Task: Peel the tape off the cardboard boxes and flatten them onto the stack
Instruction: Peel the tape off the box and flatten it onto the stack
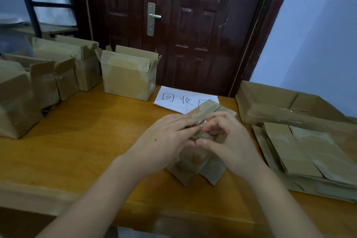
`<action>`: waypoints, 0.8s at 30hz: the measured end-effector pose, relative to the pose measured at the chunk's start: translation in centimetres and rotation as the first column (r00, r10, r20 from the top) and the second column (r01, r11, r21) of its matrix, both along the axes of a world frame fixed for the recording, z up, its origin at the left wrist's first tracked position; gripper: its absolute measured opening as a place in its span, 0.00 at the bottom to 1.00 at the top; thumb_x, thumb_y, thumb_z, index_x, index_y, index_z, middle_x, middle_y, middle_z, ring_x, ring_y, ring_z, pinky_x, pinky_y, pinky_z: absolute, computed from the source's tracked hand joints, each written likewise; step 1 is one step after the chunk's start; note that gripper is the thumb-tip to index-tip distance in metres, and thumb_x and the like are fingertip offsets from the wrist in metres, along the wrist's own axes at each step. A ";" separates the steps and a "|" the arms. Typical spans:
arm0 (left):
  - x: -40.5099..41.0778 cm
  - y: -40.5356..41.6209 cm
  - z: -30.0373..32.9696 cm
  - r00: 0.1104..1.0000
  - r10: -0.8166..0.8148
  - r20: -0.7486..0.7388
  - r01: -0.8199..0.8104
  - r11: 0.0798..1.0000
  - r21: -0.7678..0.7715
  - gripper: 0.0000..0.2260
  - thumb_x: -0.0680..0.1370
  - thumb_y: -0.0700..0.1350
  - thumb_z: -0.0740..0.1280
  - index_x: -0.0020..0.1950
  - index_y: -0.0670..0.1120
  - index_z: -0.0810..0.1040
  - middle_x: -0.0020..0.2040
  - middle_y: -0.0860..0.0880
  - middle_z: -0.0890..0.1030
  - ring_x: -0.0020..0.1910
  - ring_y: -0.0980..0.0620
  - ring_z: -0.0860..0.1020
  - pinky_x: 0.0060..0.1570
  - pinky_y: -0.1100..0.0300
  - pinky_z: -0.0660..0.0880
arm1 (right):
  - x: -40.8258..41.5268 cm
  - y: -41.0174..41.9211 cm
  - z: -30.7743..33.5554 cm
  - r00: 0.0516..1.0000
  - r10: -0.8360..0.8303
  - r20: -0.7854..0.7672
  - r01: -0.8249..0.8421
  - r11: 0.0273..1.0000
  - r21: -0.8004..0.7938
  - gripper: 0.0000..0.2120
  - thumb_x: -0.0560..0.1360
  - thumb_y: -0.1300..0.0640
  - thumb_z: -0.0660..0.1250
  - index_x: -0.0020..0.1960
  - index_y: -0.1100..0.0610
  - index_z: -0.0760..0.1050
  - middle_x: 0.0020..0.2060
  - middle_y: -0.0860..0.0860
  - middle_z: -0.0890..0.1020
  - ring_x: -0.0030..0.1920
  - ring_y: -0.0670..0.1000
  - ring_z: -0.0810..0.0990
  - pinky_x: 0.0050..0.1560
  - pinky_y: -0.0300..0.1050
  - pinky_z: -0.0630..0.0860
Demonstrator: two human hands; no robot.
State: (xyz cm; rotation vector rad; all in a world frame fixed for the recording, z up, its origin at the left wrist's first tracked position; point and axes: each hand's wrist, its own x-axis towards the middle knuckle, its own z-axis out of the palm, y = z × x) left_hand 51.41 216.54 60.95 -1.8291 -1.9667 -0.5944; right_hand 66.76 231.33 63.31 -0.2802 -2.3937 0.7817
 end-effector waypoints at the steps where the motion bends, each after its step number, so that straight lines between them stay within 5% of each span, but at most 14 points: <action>1: 0.0 0.0 0.1 1.000 -0.027 -0.014 0.027 0.999 0.035 0.20 0.82 0.51 0.63 0.72 0.48 0.79 0.70 0.50 0.79 0.70 0.50 0.76 0.72 0.57 0.65 | 0.1 -0.1 -0.1 1.000 -0.015 -0.009 0.015 1.000 0.010 0.09 0.68 0.53 0.81 0.45 0.48 0.82 0.54 0.37 0.76 0.56 0.39 0.76 0.53 0.28 0.73; 4: 0.0 -0.2 0.0 0.999 -0.048 0.019 0.045 0.991 0.127 0.15 0.77 0.42 0.73 0.64 0.46 0.84 0.62 0.50 0.84 0.63 0.51 0.81 0.69 0.65 0.66 | 0.3 -0.9 -0.6 0.998 -0.022 -0.065 0.028 0.996 0.085 0.12 0.70 0.56 0.79 0.40 0.42 0.78 0.52 0.41 0.77 0.57 0.39 0.75 0.54 0.27 0.71; 7: 0.2 -0.4 -0.3 0.992 -0.060 0.114 0.041 0.987 0.157 0.13 0.80 0.43 0.69 0.63 0.47 0.85 0.62 0.51 0.84 0.65 0.56 0.80 0.72 0.72 0.60 | 0.2 -1.3 -1.1 0.995 -0.010 -0.103 0.023 0.991 0.129 0.13 0.71 0.59 0.78 0.38 0.45 0.76 0.47 0.42 0.78 0.53 0.44 0.76 0.51 0.31 0.72; 14: 0.4 0.1 -1.1 0.981 -0.049 0.187 -0.013 0.948 0.318 0.14 0.85 0.49 0.62 0.65 0.49 0.83 0.60 0.54 0.84 0.62 0.65 0.76 0.66 0.63 0.74 | -0.2 -0.9 -1.3 0.996 -0.032 -0.081 0.045 0.986 0.161 0.07 0.71 0.57 0.78 0.38 0.51 0.81 0.41 0.40 0.80 0.49 0.43 0.76 0.48 0.32 0.72; 19: 0.4 0.7 -2.2 0.988 -0.074 0.136 0.015 0.920 0.392 0.13 0.83 0.48 0.64 0.65 0.53 0.82 0.64 0.54 0.82 0.64 0.58 0.79 0.63 0.61 0.76 | -0.3 -0.1 0.3 1.000 -0.006 -0.015 0.005 0.998 -0.062 0.10 0.76 0.40 0.68 0.52 0.42 0.82 0.44 0.37 0.83 0.49 0.39 0.81 0.46 0.30 0.75; 22: 0.3 1.1 -2.7 0.983 -0.089 0.163 0.000 0.879 0.477 0.09 0.82 0.48 0.69 0.61 0.52 0.85 0.67 0.55 0.80 0.63 0.58 0.80 0.62 0.66 0.75 | -1.2 -0.2 0.8 0.995 -0.022 0.094 0.026 0.999 -0.038 0.19 0.75 0.38 0.66 0.63 0.41 0.79 0.46 0.39 0.80 0.50 0.35 0.77 0.46 0.28 0.73; 24: 0.4 1.1 -3.0 0.978 -0.096 0.186 -0.005 0.878 0.478 0.10 0.80 0.49 0.72 0.61 0.52 0.85 0.66 0.55 0.81 0.63 0.59 0.81 0.60 0.63 0.78 | -1.7 -0.3 1.0 0.988 -0.039 0.147 0.042 0.999 -0.017 0.17 0.75 0.41 0.69 0.62 0.43 0.82 0.47 0.40 0.77 0.50 0.35 0.75 0.46 0.28 0.71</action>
